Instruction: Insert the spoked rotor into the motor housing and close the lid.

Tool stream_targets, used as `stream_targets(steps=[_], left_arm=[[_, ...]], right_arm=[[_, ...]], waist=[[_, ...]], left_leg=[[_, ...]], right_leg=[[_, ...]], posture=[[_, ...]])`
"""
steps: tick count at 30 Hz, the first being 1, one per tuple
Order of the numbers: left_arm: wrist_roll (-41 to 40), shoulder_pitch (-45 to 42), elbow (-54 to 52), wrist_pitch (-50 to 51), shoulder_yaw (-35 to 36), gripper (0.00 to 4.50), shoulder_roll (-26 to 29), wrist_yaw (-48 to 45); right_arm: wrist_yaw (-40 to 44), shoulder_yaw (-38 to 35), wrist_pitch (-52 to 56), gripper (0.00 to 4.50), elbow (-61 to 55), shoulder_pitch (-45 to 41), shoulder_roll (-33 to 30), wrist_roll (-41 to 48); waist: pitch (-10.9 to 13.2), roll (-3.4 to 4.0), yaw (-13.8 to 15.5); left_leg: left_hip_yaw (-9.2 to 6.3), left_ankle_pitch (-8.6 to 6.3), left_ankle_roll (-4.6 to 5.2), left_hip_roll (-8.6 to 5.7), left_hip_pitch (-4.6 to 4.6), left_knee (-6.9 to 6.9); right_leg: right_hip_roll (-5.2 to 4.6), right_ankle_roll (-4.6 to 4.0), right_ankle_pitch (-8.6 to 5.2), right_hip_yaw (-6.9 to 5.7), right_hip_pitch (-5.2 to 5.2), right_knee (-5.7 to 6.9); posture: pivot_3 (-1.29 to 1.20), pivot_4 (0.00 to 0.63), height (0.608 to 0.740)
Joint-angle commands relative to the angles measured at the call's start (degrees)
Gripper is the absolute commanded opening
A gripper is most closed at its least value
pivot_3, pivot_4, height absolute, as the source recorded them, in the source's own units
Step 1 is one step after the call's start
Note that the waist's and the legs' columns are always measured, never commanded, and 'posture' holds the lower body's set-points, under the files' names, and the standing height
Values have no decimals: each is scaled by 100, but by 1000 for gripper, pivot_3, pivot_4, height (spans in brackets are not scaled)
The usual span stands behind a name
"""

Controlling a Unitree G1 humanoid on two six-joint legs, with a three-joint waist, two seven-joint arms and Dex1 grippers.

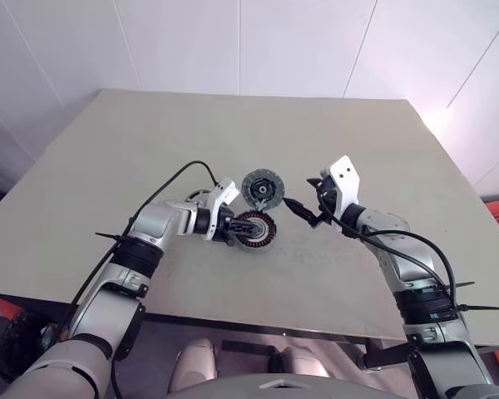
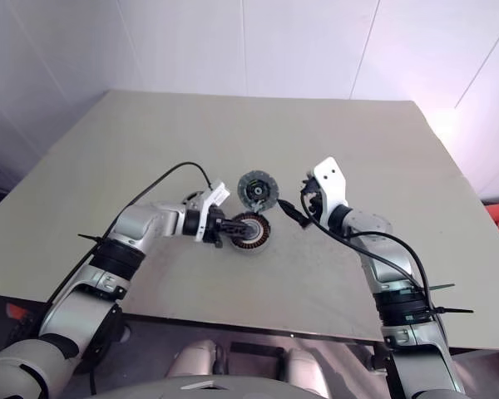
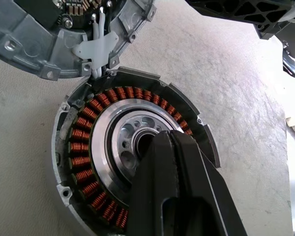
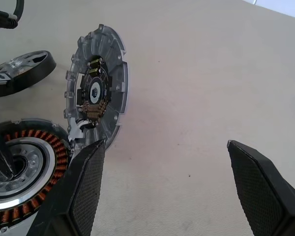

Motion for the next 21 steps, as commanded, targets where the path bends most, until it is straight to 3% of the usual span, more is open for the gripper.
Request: stream_targets(steps=[1,7,13,21], left_arm=[[113,5,-28,-166,16,60,-25,104],[-239,222,-705,-489,464,60,117,-109],[-654,565,-1394,-122,1187,60,526,161],[-1621,2067,-2805,766,2698,60,1092,804]], right_arm=[[-33,-146,-111,4500,-137,-86,14,34],[-14,-140,-122,4500,-120,-107,18,35],[8,-122,-119,4500,-126,-104,24,37],[86,-69,-134,4500,-55,-108,51,27]], waist=[[0,0,0],[0,0,-1],[1,2,-21],[3,5,-27]], left_leg=[[0,0,0,0,1,0],[0,0,0,0,-5,0],[-1,0,-1,2,-7,-4],[-2,-1,0,2,-8,-9]], right_leg=[[0,0,0,0,1,0],[0,0,0,-2,-4,0],[0,-5,-3,-6,-8,1],[1,-9,-10,-9,-10,1]], posture=[[0,0,740],[0,0,740],[0,0,740],[0,0,740]])
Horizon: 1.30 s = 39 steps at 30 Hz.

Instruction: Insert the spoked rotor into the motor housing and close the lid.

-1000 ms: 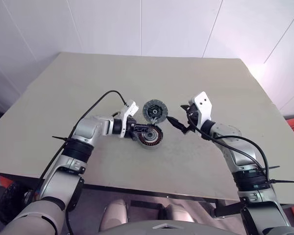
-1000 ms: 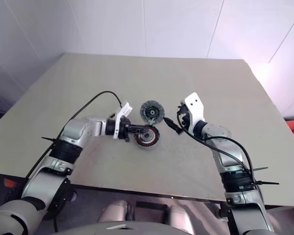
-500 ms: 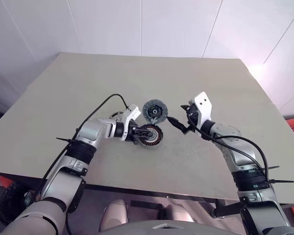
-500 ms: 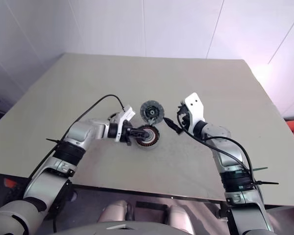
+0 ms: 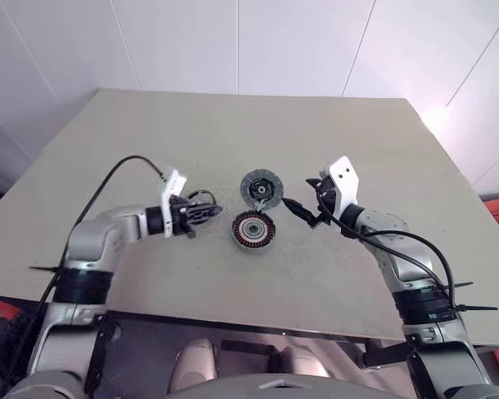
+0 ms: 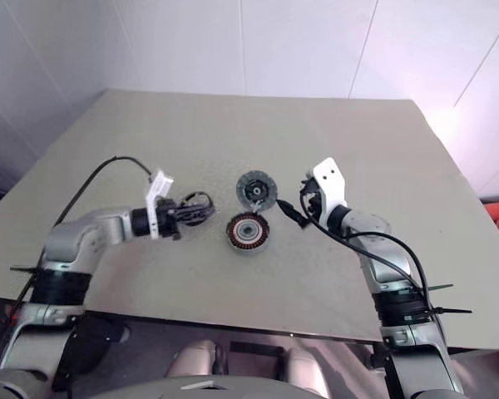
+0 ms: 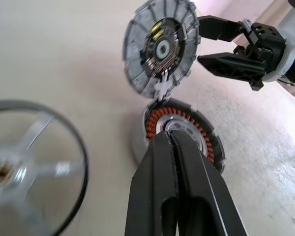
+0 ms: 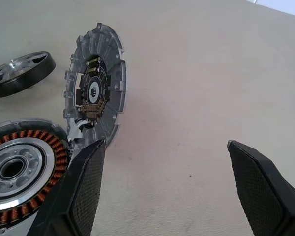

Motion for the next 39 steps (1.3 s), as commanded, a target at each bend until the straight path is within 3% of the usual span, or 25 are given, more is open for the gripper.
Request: stream_targets(steps=[1,4,8,19,25,31,39], left_arm=[[-597,415,-664,287,762,60,93,279],[-934,742,-854,454,1399,660,39,719],[-1467,822,-822,1076,1818,1897,-88,1254],[-2673,238,171,2270,2720,1897,-1381,3053],[-3255,286,468,2653,3152,1897,-1540,3634],[-3485,578,550,3068,3155,1897,-1805,4138],[-3711,533,828,2823,3333,1897,-2004,4438]], right_arm=[[63,-62,-124,4500,-59,-118,4,26],[141,-23,-118,4500,9,-192,7,20],[229,12,-134,4500,111,-289,24,1],[326,21,-184,4500,250,-410,65,-55],[307,-45,-139,4500,149,-328,18,-52],[284,-54,-127,4500,136,-320,25,-41],[297,-45,-142,4500,180,-361,32,-43]], waist=[[0,0,2],[1,0,11],[1,-1,11],[4,-6,7],[5,-8,3],[5,-9,9],[7,-11,13]], left_leg=[[0,0,0,0,0,0],[0,1,-1,0,5,1],[-4,2,-4,0,17,1],[-6,2,-2,-2,9,2],[-8,2,-1,-1,8,2],[-9,0,3,-2,10,4],[-13,1,2,-2,10,4]], right_leg=[[0,0,0,0,1,0],[-2,1,-1,-4,8,0],[-1,2,-1,-5,18,1],[-1,1,-1,-6,16,-3],[1,1,-2,-7,14,-3],[-1,3,-3,-7,18,-5],[0,5,-4,-11,19,-5]], posture=[[0,0,740],[0,0,740],[0,0,740],[0,0,740],[0,0,740],[0,0,740],[0,0,740]])
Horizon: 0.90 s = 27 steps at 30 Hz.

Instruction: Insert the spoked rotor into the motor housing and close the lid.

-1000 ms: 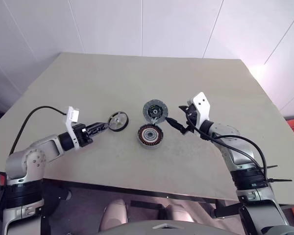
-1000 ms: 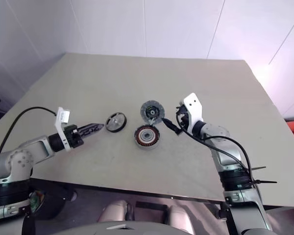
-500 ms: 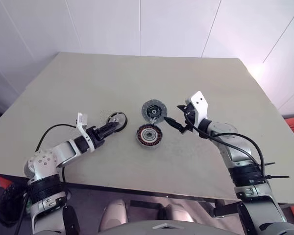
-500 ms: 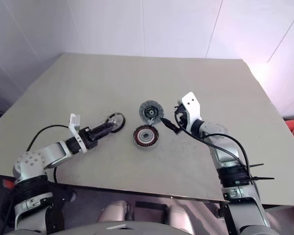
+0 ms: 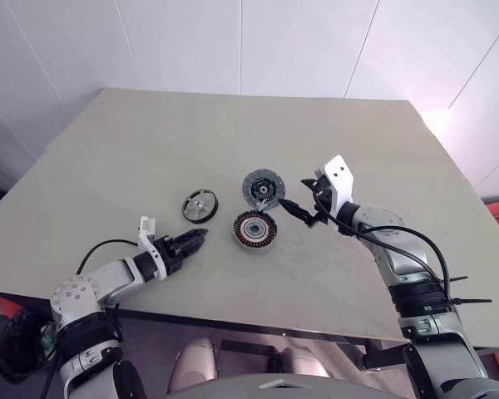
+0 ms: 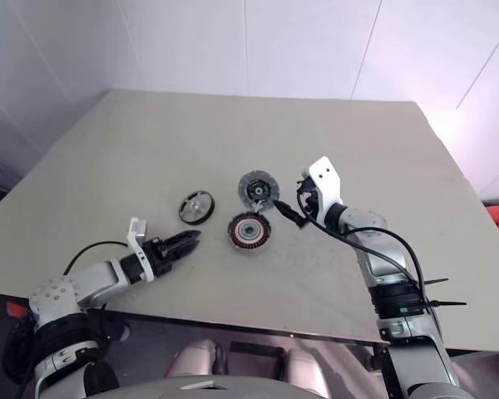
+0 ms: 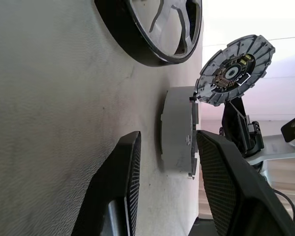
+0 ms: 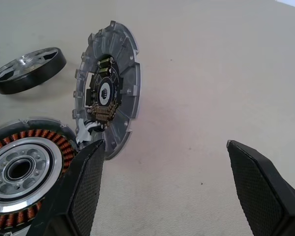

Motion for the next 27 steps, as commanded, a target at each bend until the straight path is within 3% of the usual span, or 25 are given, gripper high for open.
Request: stream_targets(steps=[1,16,27], left_arm=[[-301,-175,106,-273,178,1897,-27,75],[-334,-641,715,-1257,109,1897,37,522],[-310,-766,803,-1642,-166,1897,99,39]], right_arm=[[13,-106,-97,4500,-169,-119,-17,56],[-8,-124,-109,4500,-169,-129,-10,59],[-37,-133,-112,4500,-181,-125,-16,52]], waist=[[0,0,0],[0,-1,3],[1,-2,3]], left_leg=[[0,0,0,0,0,0],[-4,0,1,0,-4,0],[-4,0,1,0,-5,1]], right_leg=[[0,0,0,0,0,0],[0,3,-2,-4,0,-1],[0,3,-2,-5,-1,-1]], posture=[[0,0,740],[0,0,740],[0,0,740]])
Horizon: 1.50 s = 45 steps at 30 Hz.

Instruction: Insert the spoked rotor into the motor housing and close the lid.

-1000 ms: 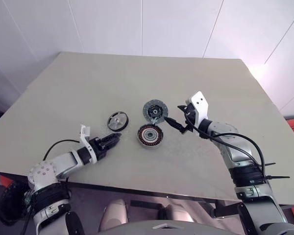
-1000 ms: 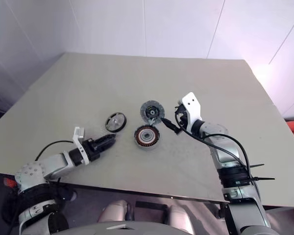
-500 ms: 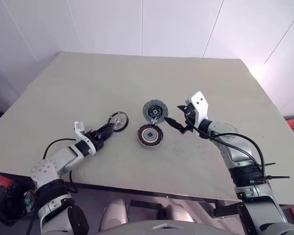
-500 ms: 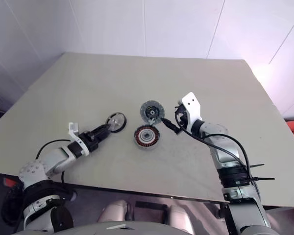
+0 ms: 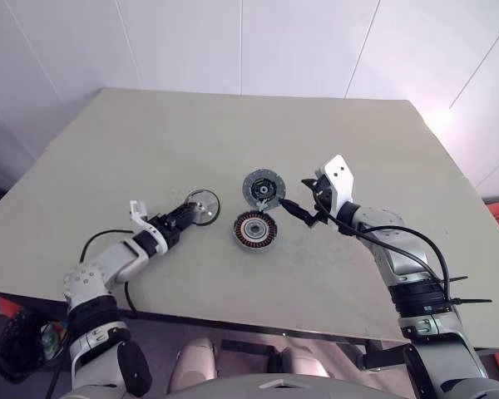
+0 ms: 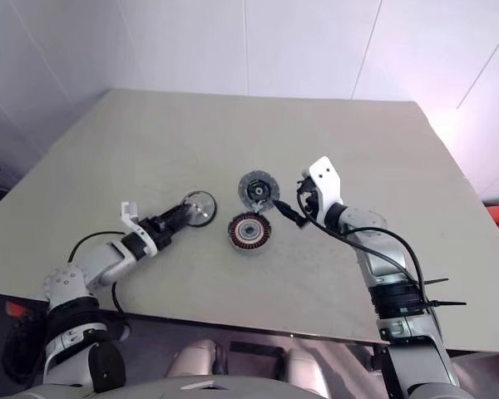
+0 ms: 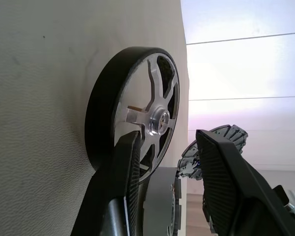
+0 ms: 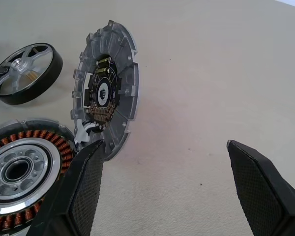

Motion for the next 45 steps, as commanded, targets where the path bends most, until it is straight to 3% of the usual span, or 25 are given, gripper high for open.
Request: stream_targets(steps=[1,6,9,12,19,26,29,33,45], left_arm=[[-63,-175,-42,-161,-155,1897,74,-292],[-55,-211,-37,-260,-316,1897,91,-453],[-22,-182,-45,-281,-416,1291,117,-509],[-122,-124,-144,-212,-453,362,150,-529],[-545,406,-700,147,-427,362,308,-495],[224,657,-922,-759,-580,362,709,-760],[389,651,-861,-782,-753,921,834,-858],[306,465,-552,-437,-848,2157,903,-755],[926,52,-4,-661,-1251,2157,893,-1084]], right_arm=[[-12,-131,-114,4500,-179,-126,-18,52],[-22,-129,-132,4500,-157,-144,-14,49],[-30,-130,-139,4500,-152,-142,-12,46],[-32,-135,-134,4500,-150,-144,-16,47],[-23,-143,-128,4500,-171,-112,-32,52],[6,-113,-152,4500,-141,-119,-16,43],[14,-94,-171,4500,-109,-145,-3,35],[28,-90,-194,4500,-85,-167,4,36],[5,-129,-178,4500,-158,-107,-22,37]], waist=[[0,0,0],[0,0,0],[0,0,0],[0,0,0],[0,0,-8],[0,0,3],[0,-1,2],[0,-1,-1],[0,-1,-1]], left_leg=[[0,0,0,0,0,0],[0,0,0,0,1,0],[0,0,0,0,0,0],[0,0,0,0,0,0],[0,0,-1,1,0,0],[-2,2,-3,1,7,2],[-3,3,-3,1,10,2],[-3,2,-3,1,8,2],[-3,3,-3,1,8,2]], right_leg=[[0,0,0,0,0,0],[-1,0,0,0,1,0],[0,0,0,0,0,1],[0,0,0,0,1,1],[0,-1,0,0,-1,2],[0,-1,-1,-3,8,4],[0,1,-1,-3,10,3],[0,1,-1,-3,8,4],[0,0,-1,-4,8,5]], posture=[[0,0,740],[0,0,740],[0,0,740],[0,0,740],[0,0,740],[0,0,740],[0,0,740],[0,0,740],[0,0,740]])
